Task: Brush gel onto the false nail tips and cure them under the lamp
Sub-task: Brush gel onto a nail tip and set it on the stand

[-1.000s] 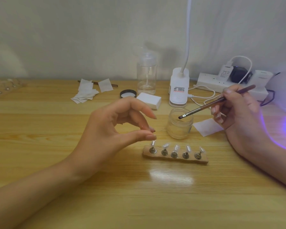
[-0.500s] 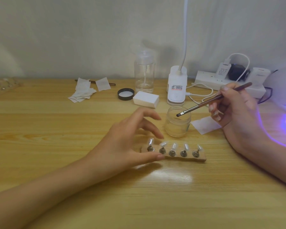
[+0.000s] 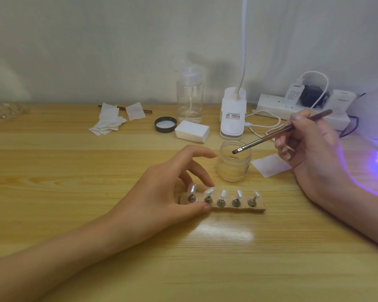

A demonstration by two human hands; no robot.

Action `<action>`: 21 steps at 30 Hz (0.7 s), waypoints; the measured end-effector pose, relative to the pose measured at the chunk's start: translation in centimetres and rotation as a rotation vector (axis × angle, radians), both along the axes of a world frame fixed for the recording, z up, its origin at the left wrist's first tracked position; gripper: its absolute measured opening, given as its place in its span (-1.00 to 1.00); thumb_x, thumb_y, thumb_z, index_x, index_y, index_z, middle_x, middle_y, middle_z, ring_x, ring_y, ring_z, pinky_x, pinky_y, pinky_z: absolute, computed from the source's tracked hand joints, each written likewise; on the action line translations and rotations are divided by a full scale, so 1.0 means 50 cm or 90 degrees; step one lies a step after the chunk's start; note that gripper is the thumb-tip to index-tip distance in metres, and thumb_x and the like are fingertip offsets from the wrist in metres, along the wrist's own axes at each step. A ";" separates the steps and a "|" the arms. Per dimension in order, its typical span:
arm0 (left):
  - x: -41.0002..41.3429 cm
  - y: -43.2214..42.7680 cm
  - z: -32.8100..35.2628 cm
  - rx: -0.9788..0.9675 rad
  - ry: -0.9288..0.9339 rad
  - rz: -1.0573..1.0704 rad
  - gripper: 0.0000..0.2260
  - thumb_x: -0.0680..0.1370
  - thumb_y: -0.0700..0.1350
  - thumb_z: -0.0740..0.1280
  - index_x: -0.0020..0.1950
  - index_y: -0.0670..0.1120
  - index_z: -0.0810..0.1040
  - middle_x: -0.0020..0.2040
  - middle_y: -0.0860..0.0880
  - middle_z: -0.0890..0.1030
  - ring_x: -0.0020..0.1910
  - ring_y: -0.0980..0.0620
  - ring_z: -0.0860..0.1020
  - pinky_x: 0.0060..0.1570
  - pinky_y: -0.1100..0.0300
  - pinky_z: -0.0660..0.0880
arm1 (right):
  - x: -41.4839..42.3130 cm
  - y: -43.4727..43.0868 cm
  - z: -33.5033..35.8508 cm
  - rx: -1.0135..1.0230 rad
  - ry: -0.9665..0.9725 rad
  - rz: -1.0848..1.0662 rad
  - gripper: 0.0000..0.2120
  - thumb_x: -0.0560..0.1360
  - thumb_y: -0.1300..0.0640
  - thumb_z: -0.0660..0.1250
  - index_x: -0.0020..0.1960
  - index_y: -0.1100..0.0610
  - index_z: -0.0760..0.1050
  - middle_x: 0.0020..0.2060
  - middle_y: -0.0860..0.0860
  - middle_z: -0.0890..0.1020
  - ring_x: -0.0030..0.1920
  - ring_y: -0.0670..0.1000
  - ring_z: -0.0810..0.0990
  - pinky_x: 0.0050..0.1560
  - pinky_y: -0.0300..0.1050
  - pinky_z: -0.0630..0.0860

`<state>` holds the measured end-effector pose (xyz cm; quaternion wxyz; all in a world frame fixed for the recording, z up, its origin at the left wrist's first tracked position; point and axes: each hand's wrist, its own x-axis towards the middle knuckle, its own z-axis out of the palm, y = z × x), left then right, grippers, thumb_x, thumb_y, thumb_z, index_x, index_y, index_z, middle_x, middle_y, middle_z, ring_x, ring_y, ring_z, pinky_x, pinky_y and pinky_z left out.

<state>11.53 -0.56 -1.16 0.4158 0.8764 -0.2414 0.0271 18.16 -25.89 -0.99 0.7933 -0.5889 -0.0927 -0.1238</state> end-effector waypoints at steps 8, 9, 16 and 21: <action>0.003 -0.008 -0.003 -0.027 -0.038 -0.001 -0.50 0.45 -0.14 0.53 0.29 0.22 0.47 -0.11 0.20 0.66 0.04 0.16 0.59 0.03 0.48 0.37 | 0.001 0.001 -0.002 0.001 0.000 -0.014 -0.70 0.64 0.18 0.19 -0.24 -0.01 0.46 -0.46 0.01 0.53 -0.41 -0.06 0.53 -0.47 -0.30 0.36; 0.003 -0.009 -0.003 -0.016 -0.052 -0.003 -0.51 0.46 -0.12 0.52 0.29 0.23 0.46 -0.10 0.21 0.65 0.05 0.17 0.59 0.07 0.46 0.38 | 0.000 0.002 -0.001 0.003 0.001 -0.016 -0.70 0.65 0.18 0.19 -0.24 -0.01 0.46 -0.46 0.01 0.53 -0.41 -0.06 0.54 -0.47 -0.30 0.36; -0.003 -0.013 -0.001 0.100 -0.209 0.001 -0.51 0.50 -0.01 0.42 0.35 0.32 0.34 -0.05 0.27 0.59 0.15 0.22 0.53 0.27 0.16 0.35 | -0.010 0.008 0.006 -0.138 -0.135 -0.020 -0.84 0.63 0.14 0.20 -0.13 0.04 0.37 -0.40 -0.02 0.55 -0.39 -0.03 0.56 -0.44 -0.23 0.41; -0.020 -0.015 0.004 0.059 -0.407 -0.058 -0.64 0.56 -0.03 0.36 0.34 0.12 0.42 -0.14 0.21 0.61 0.03 0.25 0.53 0.15 0.17 0.36 | -0.021 0.020 0.012 -0.249 -0.214 0.021 -0.81 0.65 0.21 0.19 -0.13 0.03 0.38 -0.39 -0.02 0.54 -0.40 0.01 0.54 -0.47 -0.20 0.44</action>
